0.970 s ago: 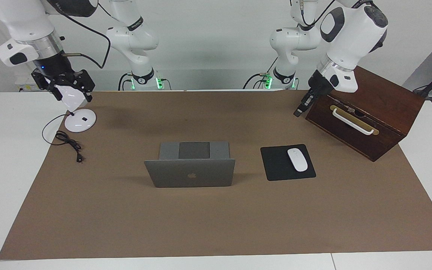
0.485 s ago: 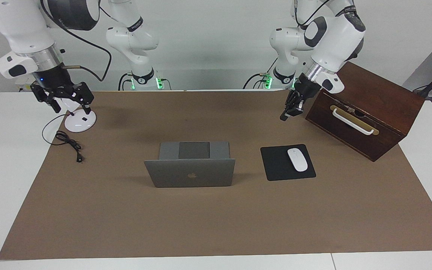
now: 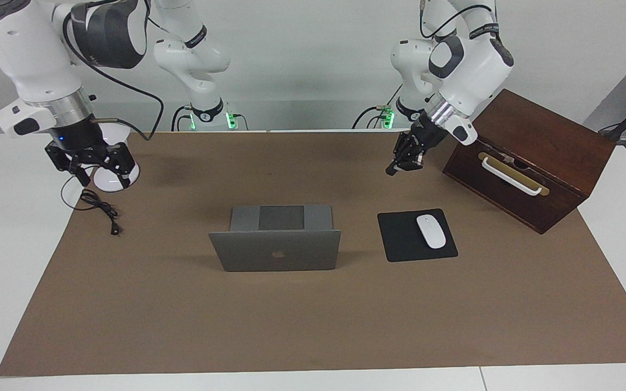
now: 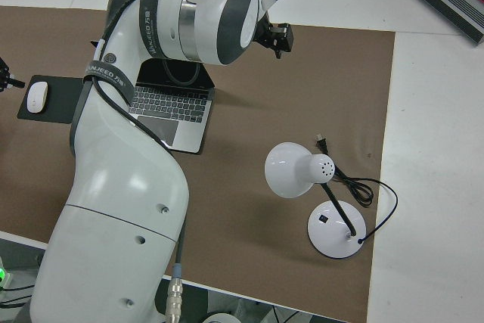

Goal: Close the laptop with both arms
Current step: 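Reach the left gripper past the mouse pad while the right gripper approaches, then brace the laptop base with the left gripper while the right gripper grips the lid, then push the laptop lid down toward the base with the right gripper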

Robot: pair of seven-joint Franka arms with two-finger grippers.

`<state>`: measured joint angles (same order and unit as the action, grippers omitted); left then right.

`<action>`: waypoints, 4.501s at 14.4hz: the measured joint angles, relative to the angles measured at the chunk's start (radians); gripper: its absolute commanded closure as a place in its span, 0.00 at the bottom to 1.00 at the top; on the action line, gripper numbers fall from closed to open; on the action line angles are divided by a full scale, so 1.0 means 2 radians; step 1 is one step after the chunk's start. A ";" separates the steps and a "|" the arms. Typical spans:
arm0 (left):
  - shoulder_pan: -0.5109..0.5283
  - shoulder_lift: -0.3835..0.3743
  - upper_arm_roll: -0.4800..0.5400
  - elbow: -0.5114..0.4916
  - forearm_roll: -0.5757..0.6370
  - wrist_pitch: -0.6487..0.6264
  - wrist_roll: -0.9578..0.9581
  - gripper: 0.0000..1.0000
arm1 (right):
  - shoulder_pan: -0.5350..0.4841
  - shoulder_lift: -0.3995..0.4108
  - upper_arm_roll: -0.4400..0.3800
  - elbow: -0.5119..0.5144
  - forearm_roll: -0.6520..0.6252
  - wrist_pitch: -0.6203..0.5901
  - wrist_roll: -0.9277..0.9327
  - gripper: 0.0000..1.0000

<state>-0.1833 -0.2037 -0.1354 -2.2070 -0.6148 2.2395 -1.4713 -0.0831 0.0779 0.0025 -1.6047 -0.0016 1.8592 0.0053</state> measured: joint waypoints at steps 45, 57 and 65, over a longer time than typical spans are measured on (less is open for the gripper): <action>-0.266 0.226 -0.001 -0.017 -0.469 0.435 -0.069 1.00 | 0.304 0.228 -0.118 0.203 0.005 0.063 0.230 1.00; -0.268 0.227 -0.001 -0.017 -0.469 0.438 -0.069 1.00 | 0.305 0.246 -0.119 0.193 0.022 0.076 0.219 1.00; -0.268 0.227 -0.001 -0.017 -0.469 0.438 -0.069 1.00 | 0.305 0.245 -0.120 0.191 0.086 0.017 0.191 1.00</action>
<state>-0.7200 0.2498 -0.1371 -2.2412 -1.5525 3.1160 -1.6096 0.5271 0.5683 -0.2370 -1.2222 0.1711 1.8933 0.3878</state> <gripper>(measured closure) 0.991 0.991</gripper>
